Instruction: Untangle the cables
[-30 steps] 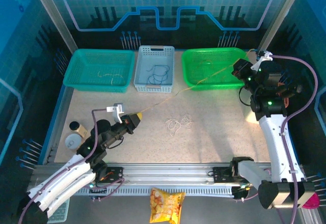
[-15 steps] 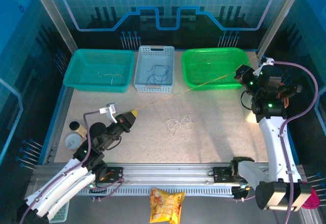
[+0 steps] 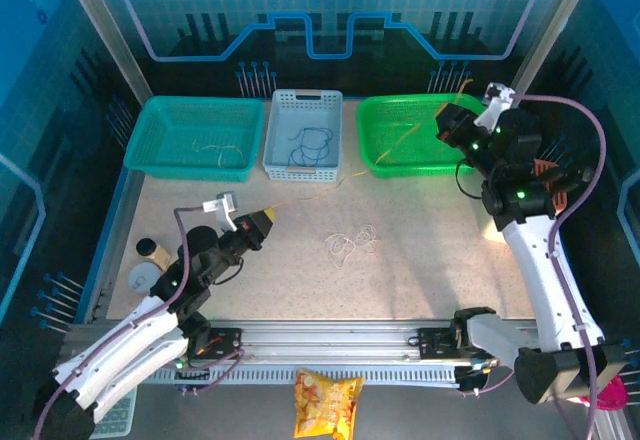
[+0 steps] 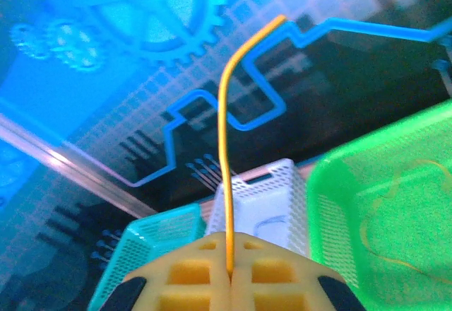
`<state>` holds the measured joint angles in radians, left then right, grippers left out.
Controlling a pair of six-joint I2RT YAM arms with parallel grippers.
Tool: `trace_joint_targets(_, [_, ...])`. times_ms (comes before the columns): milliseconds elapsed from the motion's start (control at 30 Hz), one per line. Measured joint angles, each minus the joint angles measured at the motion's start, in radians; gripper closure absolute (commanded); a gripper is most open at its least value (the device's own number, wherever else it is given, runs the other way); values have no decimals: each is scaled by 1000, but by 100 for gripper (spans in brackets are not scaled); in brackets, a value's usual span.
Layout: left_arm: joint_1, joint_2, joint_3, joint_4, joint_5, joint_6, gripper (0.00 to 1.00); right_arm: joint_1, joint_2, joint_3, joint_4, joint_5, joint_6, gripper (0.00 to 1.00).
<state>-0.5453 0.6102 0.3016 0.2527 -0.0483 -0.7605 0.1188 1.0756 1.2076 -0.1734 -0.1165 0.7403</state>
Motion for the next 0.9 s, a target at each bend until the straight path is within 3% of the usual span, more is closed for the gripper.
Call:
trace_joint_targets(100, [0,50,21,30,16,2,90,32,55,67,32,-4,-8,100])
trace_joint_targets(300, [0,117,63,73,48,10,50,47,187,185,83,-19,-8,100])
trace_joint_targets(400, [0,137,86,81,67,26,38,47,256,259,99,-18,-8,100])
trace_joint_targets(733, [0,143,103,85,80,37,27,29,472,599,119,-13,-26,100])
trace_joint_targets(900, [0,135,104,76,79,46,21,-2,541,674,146,17,-55,100])
